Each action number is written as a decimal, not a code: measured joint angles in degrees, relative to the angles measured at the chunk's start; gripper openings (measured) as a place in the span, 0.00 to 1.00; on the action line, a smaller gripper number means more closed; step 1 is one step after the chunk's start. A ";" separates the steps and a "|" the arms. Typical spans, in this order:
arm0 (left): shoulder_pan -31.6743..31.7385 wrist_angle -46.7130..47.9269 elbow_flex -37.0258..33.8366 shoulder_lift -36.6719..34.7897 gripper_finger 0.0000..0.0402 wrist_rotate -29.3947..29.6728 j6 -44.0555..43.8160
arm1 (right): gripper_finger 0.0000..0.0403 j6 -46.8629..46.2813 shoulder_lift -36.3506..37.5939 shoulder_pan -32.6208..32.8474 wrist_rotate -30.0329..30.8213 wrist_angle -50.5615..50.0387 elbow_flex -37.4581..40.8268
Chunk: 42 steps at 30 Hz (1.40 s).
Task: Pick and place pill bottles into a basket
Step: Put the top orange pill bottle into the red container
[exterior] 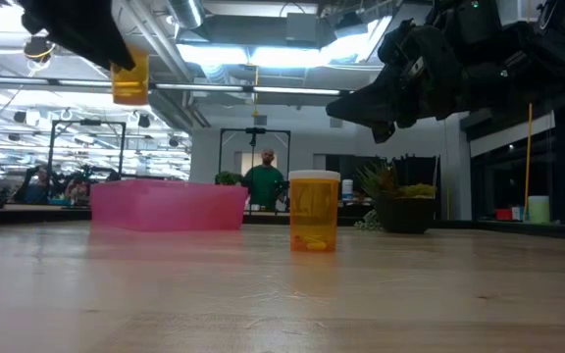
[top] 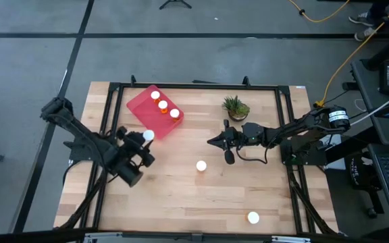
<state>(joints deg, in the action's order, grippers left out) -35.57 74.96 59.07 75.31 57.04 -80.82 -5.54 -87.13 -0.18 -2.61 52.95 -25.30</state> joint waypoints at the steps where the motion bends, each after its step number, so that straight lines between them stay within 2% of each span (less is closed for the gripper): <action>1: 0.86 -0.04 0.00 -0.25 0.47 -0.08 1.19 | 0.03 0.01 0.02 0.01 0.00 0.02 -0.01; 13: 11.48 -1.02 -0.02 -4.92 0.47 -3.08 13.89 | 0.03 0.17 0.02 -0.01 0.00 -0.02 0.00; 23: 18.51 -12.14 -0.70 -10.90 0.47 -3.16 31.17 | 0.03 0.18 0.02 0.01 0.02 -0.09 0.00; 42: 39.05 -39.85 -22.73 -24.19 0.47 -18.83 54.70 | 0.03 0.21 0.02 -0.01 0.02 -0.13 0.02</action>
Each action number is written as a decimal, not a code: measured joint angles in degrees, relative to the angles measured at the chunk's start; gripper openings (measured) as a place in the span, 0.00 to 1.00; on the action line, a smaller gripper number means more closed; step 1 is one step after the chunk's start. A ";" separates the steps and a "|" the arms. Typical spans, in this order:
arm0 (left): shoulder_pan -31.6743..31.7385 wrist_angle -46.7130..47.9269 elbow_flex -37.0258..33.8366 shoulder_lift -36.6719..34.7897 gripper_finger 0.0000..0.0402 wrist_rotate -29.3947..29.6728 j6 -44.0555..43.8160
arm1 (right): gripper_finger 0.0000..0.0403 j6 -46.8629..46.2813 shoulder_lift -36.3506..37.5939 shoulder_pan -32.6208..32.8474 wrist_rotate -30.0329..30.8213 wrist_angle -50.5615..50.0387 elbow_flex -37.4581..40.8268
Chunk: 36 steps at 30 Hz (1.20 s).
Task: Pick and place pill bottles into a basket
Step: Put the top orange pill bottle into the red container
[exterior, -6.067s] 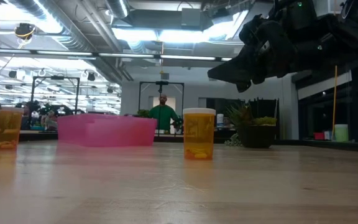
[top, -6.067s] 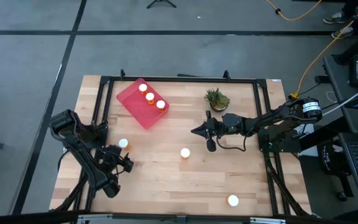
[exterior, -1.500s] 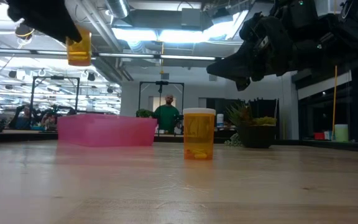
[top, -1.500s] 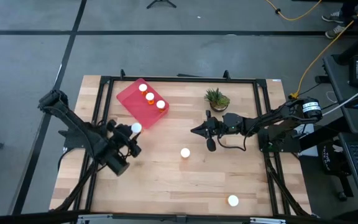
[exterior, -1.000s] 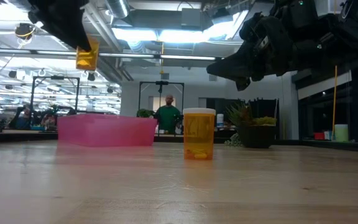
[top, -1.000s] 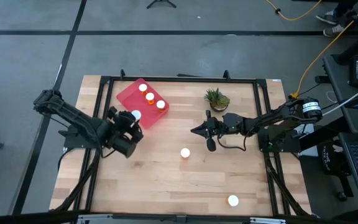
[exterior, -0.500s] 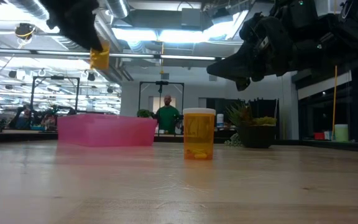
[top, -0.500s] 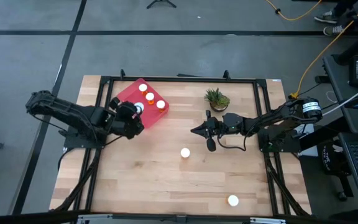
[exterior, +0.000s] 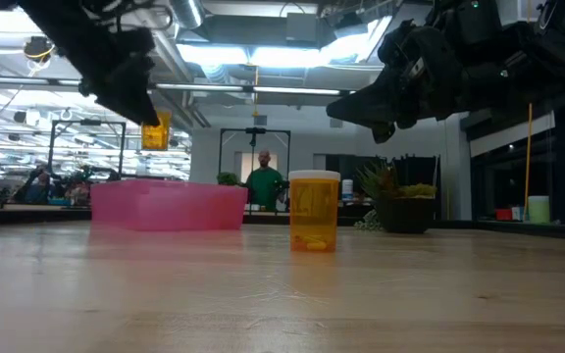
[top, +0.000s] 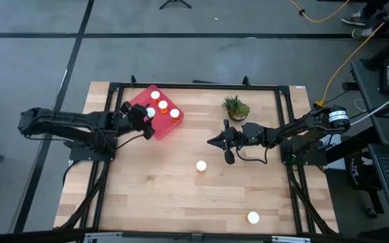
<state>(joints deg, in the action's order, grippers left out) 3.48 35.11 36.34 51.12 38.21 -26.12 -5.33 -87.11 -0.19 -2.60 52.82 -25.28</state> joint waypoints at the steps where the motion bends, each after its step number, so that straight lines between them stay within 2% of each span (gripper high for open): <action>1: 1.38 -1.40 -0.91 -0.39 0.47 -0.98 1.26 | 0.03 -0.01 -0.02 0.02 0.01 0.00 0.00; 11: 16.36 -11.38 -6.28 -0.92 0.47 -12.13 12.71 | 0.03 0.01 0.00 -0.02 0.01 0.00 0.03; 20: 27.98 -13.67 -6.91 -0.88 0.47 -21.55 18.63 | 0.03 1.38 0.00 -0.02 0.01 -0.37 0.04; 31: 33.78 -14.56 -6.93 0.51 0.47 -26.45 20.49 | 0.03 1.49 0.00 -0.02 0.01 -1.41 0.04; 36: 35.00 -19.74 -11.55 0.91 0.47 -28.00 21.42 | 0.03 1.34 0.00 0.00 -0.01 -1.73 0.04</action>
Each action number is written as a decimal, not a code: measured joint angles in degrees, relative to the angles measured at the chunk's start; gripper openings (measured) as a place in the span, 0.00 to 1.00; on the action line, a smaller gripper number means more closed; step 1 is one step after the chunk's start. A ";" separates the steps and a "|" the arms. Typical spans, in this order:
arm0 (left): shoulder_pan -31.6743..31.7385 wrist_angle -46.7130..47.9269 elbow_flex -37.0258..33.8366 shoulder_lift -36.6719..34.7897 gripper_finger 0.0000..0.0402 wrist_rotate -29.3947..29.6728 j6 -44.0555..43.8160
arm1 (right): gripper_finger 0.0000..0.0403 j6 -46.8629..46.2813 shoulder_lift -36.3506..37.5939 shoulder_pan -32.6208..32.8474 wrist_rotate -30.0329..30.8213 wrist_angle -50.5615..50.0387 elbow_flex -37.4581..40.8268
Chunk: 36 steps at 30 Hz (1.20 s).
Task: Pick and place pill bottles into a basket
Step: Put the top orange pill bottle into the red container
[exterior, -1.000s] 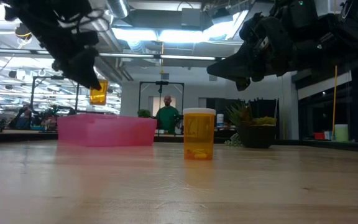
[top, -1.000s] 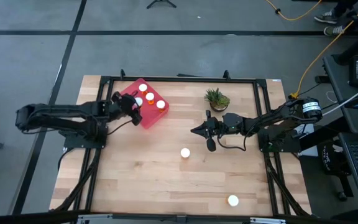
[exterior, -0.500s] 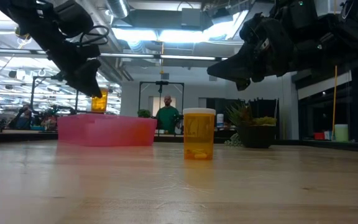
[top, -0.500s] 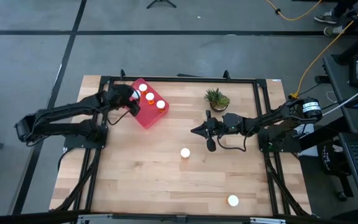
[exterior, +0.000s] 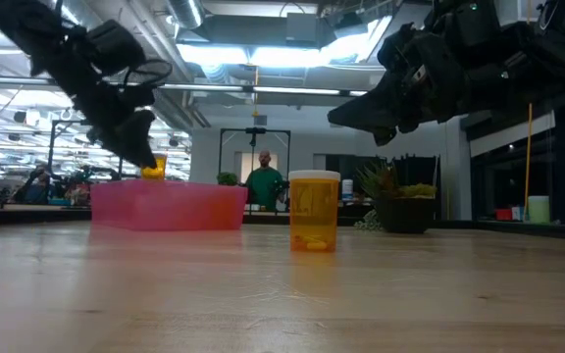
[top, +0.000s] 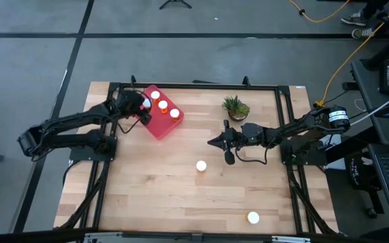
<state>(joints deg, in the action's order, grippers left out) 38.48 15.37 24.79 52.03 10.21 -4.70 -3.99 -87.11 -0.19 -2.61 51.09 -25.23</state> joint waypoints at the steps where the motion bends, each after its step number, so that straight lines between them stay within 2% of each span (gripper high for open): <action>1: 0.36 -1.24 -0.88 0.00 0.47 -0.57 0.23 | 0.03 0.00 0.00 0.00 0.00 -0.10 0.00; 7: 3.19 -4.03 -3.58 -0.02 0.47 -2.58 1.38 | 0.03 -0.10 0.00 0.00 0.00 -0.33 0.00; 15: 6.53 -5.22 -3.76 0.23 0.47 -3.96 3.19 | 0.03 -0.04 0.00 0.00 0.00 -0.31 0.00; 21: 7.53 -5.96 -3.78 4.13 0.47 -4.41 3.18 | 0.03 -0.02 0.00 0.00 0.00 -0.33 0.00; 28: 7.51 -11.52 -3.78 10.42 0.47 -5.28 4.41 | 0.03 -0.02 0.00 0.00 0.00 -0.35 0.00; 36: 7.51 -11.17 -3.78 12.50 0.47 -3.48 5.47 | 0.03 0.17 0.00 0.00 0.01 -2.06 0.00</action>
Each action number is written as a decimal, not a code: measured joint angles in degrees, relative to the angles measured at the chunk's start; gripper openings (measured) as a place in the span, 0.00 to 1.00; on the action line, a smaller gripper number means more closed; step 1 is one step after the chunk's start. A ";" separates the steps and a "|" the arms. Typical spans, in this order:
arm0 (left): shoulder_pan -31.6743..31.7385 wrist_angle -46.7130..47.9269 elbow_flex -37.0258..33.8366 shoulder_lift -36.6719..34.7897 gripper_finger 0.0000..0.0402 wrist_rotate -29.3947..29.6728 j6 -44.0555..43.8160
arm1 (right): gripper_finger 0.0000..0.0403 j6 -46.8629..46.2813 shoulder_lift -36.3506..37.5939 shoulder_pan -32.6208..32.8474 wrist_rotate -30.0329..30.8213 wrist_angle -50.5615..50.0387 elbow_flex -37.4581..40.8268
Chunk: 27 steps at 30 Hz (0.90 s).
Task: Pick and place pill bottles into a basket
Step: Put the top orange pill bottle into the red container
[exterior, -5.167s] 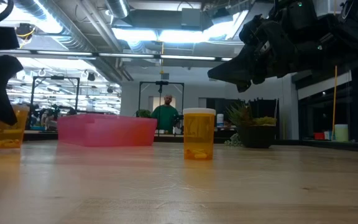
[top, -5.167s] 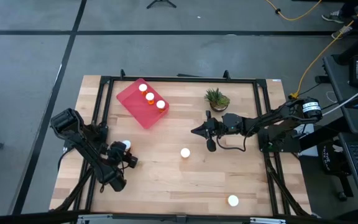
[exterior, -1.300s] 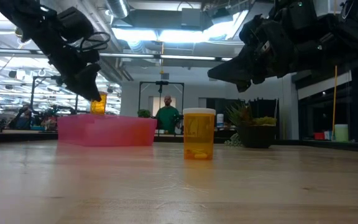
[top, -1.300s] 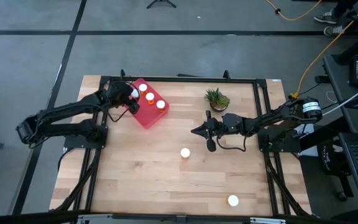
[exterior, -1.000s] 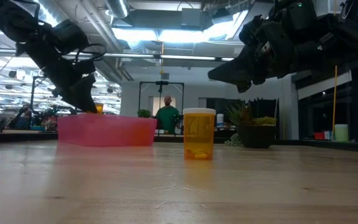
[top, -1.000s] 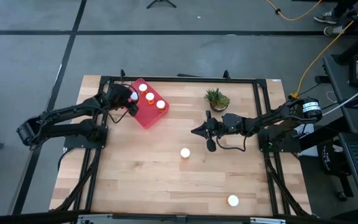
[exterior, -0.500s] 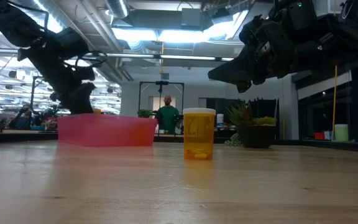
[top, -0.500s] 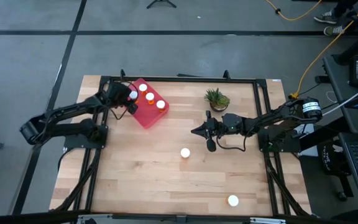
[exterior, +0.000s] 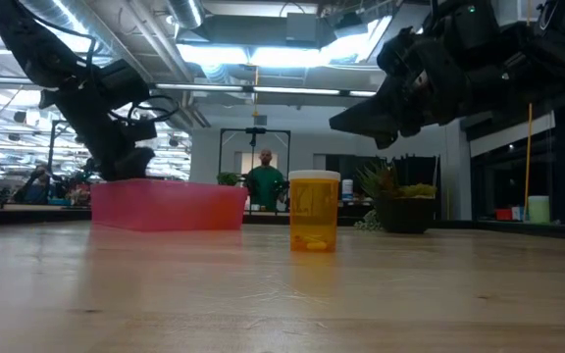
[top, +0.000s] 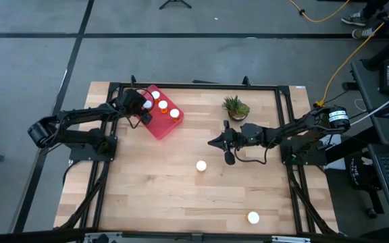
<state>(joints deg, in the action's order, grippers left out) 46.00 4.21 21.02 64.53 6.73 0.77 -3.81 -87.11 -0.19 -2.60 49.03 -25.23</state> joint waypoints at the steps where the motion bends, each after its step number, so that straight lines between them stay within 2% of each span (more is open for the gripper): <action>1: 0.00 -0.02 0.00 0.00 0.47 0.97 0.03 | 0.03 0.00 0.00 -0.02 0.00 -0.29 0.00; 4: 0.06 -0.02 0.00 0.00 0.47 2.16 0.09 | 0.03 -0.04 0.00 0.00 -0.01 -0.65 0.00; 11: 2.86 0.11 0.00 0.00 0.47 0.65 0.47 | 0.03 -0.07 0.00 0.00 0.00 -0.69 -0.01; 17: 4.78 0.24 0.00 -0.02 0.47 -5.14 0.40 | 0.03 -0.04 0.00 0.00 -0.01 -0.69 -0.02; 27: 5.62 0.76 0.00 -0.04 0.47 -4.75 0.47 | 0.03 -0.04 0.00 0.00 -0.01 -0.71 -0.02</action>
<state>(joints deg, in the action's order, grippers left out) 51.62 4.96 21.02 64.49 1.98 1.23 -3.86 -87.11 -0.19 -2.61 48.32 -25.26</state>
